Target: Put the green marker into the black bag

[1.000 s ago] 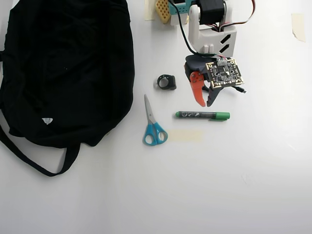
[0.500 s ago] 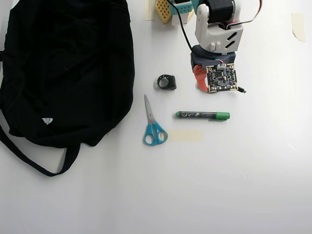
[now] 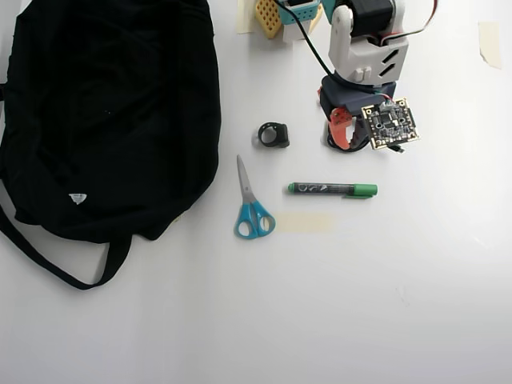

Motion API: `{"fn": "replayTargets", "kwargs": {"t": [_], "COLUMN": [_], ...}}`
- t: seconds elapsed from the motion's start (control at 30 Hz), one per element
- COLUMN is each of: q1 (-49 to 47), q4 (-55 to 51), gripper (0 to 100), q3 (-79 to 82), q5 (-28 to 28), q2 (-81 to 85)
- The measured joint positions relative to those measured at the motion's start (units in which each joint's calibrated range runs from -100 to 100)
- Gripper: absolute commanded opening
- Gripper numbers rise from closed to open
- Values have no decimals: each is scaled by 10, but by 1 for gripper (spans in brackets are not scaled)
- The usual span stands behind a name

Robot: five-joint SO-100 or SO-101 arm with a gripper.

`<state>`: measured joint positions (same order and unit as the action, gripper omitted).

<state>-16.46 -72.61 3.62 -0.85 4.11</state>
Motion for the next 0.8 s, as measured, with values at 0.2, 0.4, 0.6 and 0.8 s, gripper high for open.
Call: {"fn": "replayTargets", "kwargs": {"t": [0.2, 0.4, 0.6, 0.8], "q1": [17, 34, 51, 71], "q4": [0, 0, 0, 11], "gripper": [2, 2, 2, 2], "q3": [0, 0, 0, 0], "q5": [-81, -132, -191, -266], "q2": [0, 0, -2, -38]}}
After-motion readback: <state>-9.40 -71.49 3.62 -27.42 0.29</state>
